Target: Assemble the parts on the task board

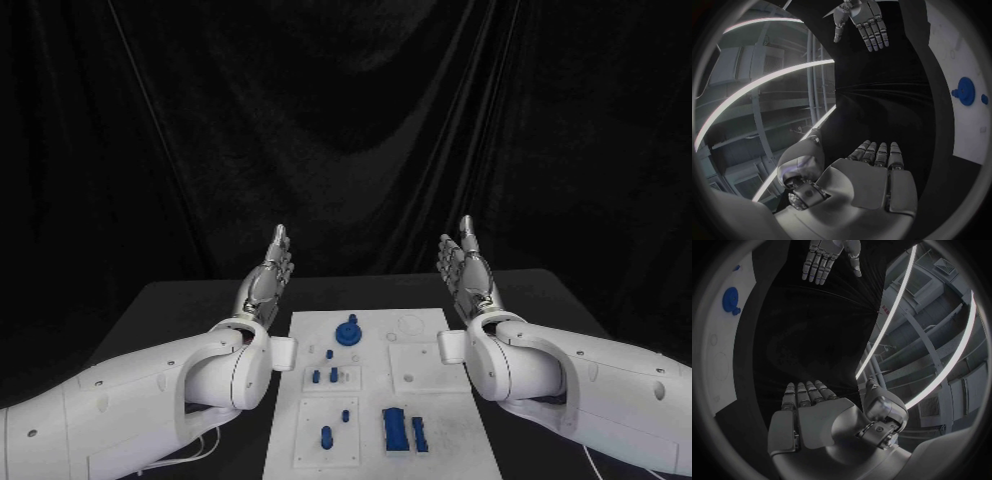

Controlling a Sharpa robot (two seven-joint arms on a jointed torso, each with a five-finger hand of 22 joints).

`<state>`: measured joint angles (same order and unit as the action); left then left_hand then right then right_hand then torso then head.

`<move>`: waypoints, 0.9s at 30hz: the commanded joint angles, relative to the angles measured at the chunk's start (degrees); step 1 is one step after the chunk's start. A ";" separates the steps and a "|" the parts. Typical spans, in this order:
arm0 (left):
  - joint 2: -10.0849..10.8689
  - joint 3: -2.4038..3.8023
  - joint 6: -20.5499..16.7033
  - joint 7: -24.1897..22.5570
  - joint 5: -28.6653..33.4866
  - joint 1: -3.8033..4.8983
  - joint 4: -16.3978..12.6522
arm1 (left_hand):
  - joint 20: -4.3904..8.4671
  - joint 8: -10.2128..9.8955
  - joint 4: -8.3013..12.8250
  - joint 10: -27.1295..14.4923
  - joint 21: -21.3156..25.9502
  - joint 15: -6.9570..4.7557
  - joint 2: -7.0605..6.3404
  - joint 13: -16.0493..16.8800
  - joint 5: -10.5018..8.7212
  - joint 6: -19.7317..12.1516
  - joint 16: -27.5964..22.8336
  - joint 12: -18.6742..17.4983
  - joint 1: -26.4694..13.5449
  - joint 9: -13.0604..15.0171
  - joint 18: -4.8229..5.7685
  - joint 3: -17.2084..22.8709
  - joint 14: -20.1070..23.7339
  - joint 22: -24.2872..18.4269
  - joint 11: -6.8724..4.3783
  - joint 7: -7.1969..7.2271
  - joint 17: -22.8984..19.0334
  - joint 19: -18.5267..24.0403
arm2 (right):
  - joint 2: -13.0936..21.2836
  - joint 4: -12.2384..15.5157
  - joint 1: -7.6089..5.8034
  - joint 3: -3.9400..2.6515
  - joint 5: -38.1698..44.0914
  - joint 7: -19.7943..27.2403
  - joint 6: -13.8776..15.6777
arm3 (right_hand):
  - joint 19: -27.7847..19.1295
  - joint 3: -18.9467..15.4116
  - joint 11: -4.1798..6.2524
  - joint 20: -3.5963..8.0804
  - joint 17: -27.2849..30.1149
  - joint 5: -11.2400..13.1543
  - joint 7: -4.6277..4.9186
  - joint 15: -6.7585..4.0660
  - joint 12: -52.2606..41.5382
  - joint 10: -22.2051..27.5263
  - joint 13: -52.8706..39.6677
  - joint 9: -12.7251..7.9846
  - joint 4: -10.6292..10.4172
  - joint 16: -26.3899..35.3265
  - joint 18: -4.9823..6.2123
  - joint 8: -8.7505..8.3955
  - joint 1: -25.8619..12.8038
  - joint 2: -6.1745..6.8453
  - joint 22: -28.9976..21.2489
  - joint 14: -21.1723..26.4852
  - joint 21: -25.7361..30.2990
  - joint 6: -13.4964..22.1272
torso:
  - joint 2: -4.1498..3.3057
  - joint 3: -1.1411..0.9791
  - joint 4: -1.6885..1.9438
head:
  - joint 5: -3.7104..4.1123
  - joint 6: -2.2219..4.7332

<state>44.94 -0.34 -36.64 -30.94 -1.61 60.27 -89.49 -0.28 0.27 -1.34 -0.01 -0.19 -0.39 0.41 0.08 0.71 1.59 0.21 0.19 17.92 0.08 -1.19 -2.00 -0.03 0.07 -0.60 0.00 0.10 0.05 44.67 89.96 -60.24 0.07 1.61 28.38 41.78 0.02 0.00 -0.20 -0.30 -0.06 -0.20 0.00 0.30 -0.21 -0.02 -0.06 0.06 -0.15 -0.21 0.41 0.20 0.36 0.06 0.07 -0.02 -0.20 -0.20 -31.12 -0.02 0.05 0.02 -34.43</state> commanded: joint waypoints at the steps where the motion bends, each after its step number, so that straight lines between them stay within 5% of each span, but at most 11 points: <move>1: -0.21 0.28 -7.25 1.10 1.57 -0.11 -0.42 | 0.28 -0.27 1.34 0.01 0.19 0.39 -0.41 -0.08 -0.71 -1.59 -0.21 -0.19 -5.72 -0.08 1.19 2.00 0.03 -0.07 0.60 0.00 -0.10 -0.05 | 0.02 -0.01 0.08 -0.07 -1.61 1.42 2.34 | -0.02 0.00 0.20 0.30 0.06 0.20 0.00 -0.30 0.21 0.02 0.06 -0.06 0.15 0.21 -0.41 -0.20 -0.36 -0.06 -0.07 0.02 0.20 0.20 | -0.06 0.02 -0.05 | -0.02 0.05; 16: -0.25 0.34 -7.47 1.14 1.61 -0.11 -0.47 | 0.28 -0.27 1.34 0.01 0.19 0.39 -0.41 -0.08 -0.71 -1.59 -0.21 -0.19 -11.21 -0.08 1.19 2.00 0.03 -0.07 0.60 0.00 -0.10 -0.05 | 0.02 -0.01 0.08 -0.07 -1.61 1.42 2.34 | -0.02 0.00 0.20 0.30 0.06 0.20 0.00 -0.30 0.21 0.02 0.06 -0.06 0.15 0.21 -0.41 -0.20 -0.36 -0.06 -0.07 0.02 0.20 0.20 | -0.06 0.02 -0.05 | -0.02 0.05; 18: -0.25 0.34 -7.47 1.14 1.61 -0.11 -0.47 | 0.28 -0.27 1.34 0.01 0.19 0.39 -0.41 -0.08 -0.71 -1.59 -0.21 -0.19 -13.31 -0.08 1.19 2.00 0.03 -0.07 0.60 0.00 -0.10 -0.05 | 0.02 -0.01 0.08 -0.07 -1.61 1.42 2.34 | -0.02 0.00 0.20 0.30 0.06 0.20 0.00 -0.30 0.21 0.02 0.06 -0.06 0.15 0.21 -0.41 -0.20 -0.36 -0.06 -0.07 0.02 0.20 0.20 | -0.06 0.02 -0.05 | -0.02 0.05; 19: -0.25 0.34 -7.47 1.14 1.61 -0.11 -0.47 | 0.28 -0.27 1.34 0.01 0.19 0.39 -0.41 -0.08 -0.71 -1.59 -0.21 -0.19 -17.92 -0.08 1.19 2.00 0.03 -0.07 0.60 0.00 -0.10 -0.05 | 0.02 -0.01 0.08 -0.07 -1.61 1.42 2.34 | -0.02 0.00 0.20 0.30 0.06 0.20 0.00 -0.30 0.21 0.02 0.06 -0.06 0.15 0.21 -0.41 -0.20 -0.36 -0.06 -0.07 0.02 0.20 0.20 | -0.06 0.02 -0.05 | -0.02 0.05; 27: -0.25 0.34 -7.47 1.14 1.61 -0.11 -0.47 | 0.28 -0.27 1.34 0.01 0.19 0.39 -0.41 -0.08 -0.71 -1.59 -0.21 -0.19 -17.92 -0.08 1.19 2.00 0.03 -0.07 0.60 0.00 -0.10 -0.05 | 0.02 -0.01 0.08 -0.07 -1.61 1.42 2.34 | -0.02 0.00 0.20 0.30 0.06 0.20 0.00 -0.30 0.21 0.02 0.06 -0.06 0.15 0.21 -0.41 -0.20 -0.36 -0.06 -0.07 0.02 0.20 0.20 | -0.06 0.02 -0.05 | -0.02 0.05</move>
<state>44.77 -0.08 -43.65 -29.21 0.06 60.23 -89.82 -0.28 0.27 0.08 0.19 -0.19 -0.39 -0.03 0.05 0.20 0.41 0.21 0.19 0.36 0.08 -0.32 -0.28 -0.03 0.09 -0.41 0.00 0.06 0.05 44.67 89.95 -60.24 0.07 -0.13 29.29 43.32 0.02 0.00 -0.21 -0.31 -0.07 -0.21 0.00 0.31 -0.22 -0.01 -0.07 0.08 -0.15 -0.21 0.43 0.20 0.37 0.06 0.08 -0.02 -0.21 -0.20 -31.18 0.00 0.00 0.00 -34.37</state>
